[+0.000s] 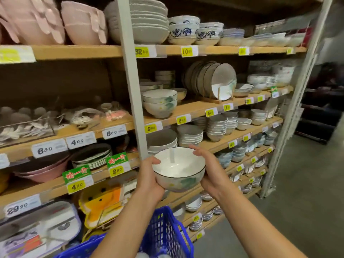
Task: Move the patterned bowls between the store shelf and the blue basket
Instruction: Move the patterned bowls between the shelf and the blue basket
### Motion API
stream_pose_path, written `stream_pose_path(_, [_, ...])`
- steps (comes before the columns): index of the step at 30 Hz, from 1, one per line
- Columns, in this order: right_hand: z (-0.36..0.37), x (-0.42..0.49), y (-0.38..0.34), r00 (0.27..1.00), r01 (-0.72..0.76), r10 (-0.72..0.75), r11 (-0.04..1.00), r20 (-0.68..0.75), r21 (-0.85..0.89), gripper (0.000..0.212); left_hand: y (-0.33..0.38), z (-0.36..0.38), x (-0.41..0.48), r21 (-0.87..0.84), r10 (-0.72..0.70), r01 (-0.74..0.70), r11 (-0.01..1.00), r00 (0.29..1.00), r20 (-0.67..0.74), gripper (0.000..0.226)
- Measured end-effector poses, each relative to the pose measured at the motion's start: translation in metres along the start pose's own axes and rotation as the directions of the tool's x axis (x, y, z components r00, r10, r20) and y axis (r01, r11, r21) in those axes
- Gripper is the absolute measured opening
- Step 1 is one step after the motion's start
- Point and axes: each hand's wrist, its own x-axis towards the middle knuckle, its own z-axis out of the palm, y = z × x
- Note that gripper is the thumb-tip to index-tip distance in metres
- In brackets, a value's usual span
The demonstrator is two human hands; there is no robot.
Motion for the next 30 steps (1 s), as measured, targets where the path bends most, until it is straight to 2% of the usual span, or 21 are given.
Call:
stream_pose_path(3, [-0.035,0.004,-0.025,0.994,0.097,-0.095,0.994,-0.045,0.050,0.033,-0.017,0.043,0.012,0.025,-0.008,0.007,1.000,1.000,0.029,0.038])
stream_pose_path(6, [-0.075,0.014,-0.055,0.984,0.162,-0.158,0.986,-0.077,0.047,0.030,-0.040,0.094,0.026,0.026,-0.012,0.010,1.000,0.998,0.069,0.042])
stream_pose_path(10, [-0.123,0.031,-0.097,0.975,0.174,-0.168,0.984,-0.149,0.032,0.034,-0.066,0.156,0.045,0.035,-0.016,0.012,0.999,0.995,0.099,0.042])
stream_pose_path(15, [-0.161,0.058,-0.146,0.972,0.196,-0.187,0.979,-0.142,0.054,0.035,-0.084,0.214,0.066,0.023,0.011,-0.013,1.000,0.994,0.109,0.042])
stream_pose_path(19, [-0.179,0.087,-0.167,0.979,0.181,-0.171,0.980,-0.114,0.085,0.034,-0.083,0.244,0.089,0.023,0.035,-0.037,0.999,0.995,0.091,0.044])
stream_pose_path(22, [-0.183,0.110,-0.175,0.991,0.121,-0.113,0.988,-0.078,0.098,0.029,-0.079,0.255,0.110,0.023,0.062,-0.064,0.998,0.995,0.073,0.036])
stream_pose_path(27, [-0.171,0.162,-0.184,0.998,0.036,-0.028,0.989,-0.055,0.141,0.036,-0.059,0.264,0.150,0.030,0.155,-0.156,0.987,0.988,0.024,0.039])
stream_pose_path(30, [-0.155,0.197,-0.192,0.999,0.026,-0.021,0.987,-0.030,0.157,0.036,-0.046,0.265,0.178,0.026,0.208,-0.207,0.978,0.978,-0.031,0.032])
